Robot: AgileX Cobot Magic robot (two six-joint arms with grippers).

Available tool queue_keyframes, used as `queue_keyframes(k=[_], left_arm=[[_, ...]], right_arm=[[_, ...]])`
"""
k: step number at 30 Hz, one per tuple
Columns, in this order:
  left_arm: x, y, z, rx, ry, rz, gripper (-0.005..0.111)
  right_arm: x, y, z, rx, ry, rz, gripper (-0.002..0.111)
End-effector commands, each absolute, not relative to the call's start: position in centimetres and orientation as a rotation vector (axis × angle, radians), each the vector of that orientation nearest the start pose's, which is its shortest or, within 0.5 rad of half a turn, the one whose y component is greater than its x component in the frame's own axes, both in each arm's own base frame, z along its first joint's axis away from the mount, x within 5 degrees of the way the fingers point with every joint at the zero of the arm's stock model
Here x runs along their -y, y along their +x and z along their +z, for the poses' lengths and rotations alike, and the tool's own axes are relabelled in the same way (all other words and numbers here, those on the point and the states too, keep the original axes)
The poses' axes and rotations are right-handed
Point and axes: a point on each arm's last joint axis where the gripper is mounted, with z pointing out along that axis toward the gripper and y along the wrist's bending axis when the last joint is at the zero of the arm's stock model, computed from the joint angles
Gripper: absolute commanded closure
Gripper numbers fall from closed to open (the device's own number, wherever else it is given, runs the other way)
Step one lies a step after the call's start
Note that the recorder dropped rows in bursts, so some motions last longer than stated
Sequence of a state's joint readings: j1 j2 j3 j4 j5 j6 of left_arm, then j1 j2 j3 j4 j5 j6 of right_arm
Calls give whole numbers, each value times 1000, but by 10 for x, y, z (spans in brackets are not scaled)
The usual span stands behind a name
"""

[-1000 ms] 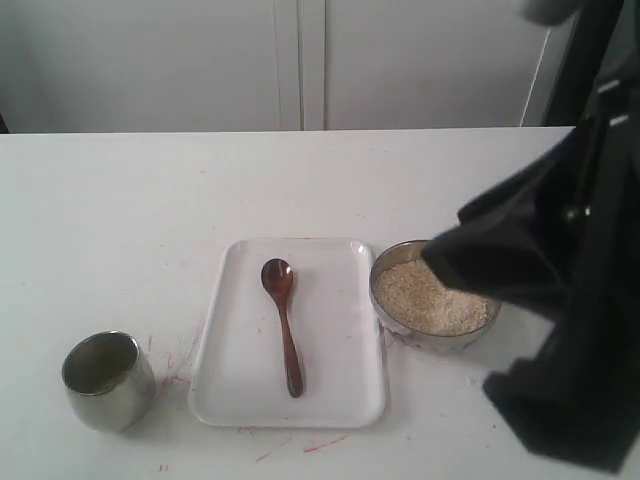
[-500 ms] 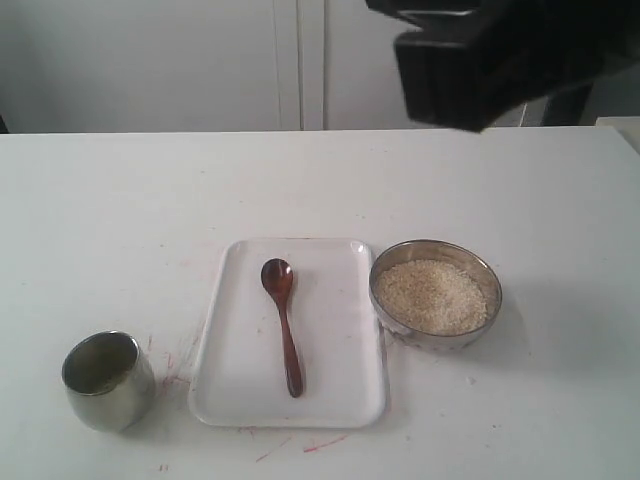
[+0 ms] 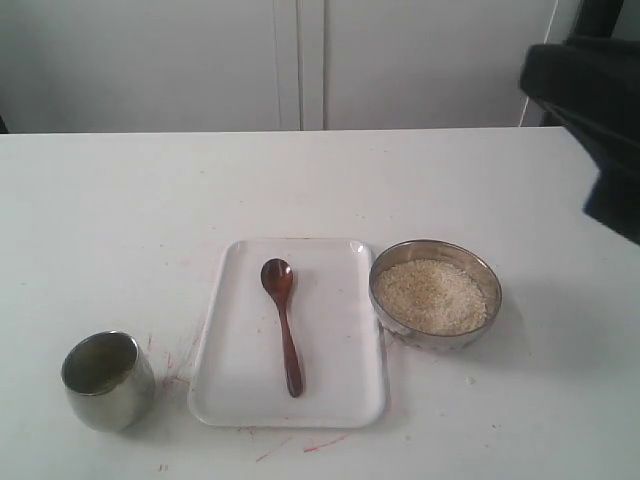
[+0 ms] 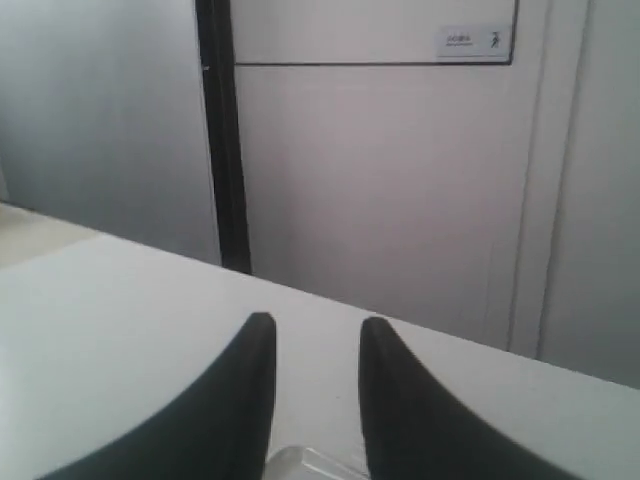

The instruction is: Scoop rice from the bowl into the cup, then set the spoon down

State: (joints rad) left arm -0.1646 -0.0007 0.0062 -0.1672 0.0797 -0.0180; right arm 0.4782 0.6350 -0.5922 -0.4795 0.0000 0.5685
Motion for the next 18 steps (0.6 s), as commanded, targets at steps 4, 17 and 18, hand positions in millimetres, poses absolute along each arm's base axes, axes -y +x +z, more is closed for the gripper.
queue_keyframes(k=[4,17,18], left_arm=[[11,55,206,-1566,-8,-299,92],[11,55,206,-1566,-8,-299,92],[11,55,206,-1566,-8,-299,92]], right_arm=[[-28,92,318,-1465,-100,368,80],[-9,56,279,-1343,156,438,80],[-9,56,279,-1343,156,438,80]])
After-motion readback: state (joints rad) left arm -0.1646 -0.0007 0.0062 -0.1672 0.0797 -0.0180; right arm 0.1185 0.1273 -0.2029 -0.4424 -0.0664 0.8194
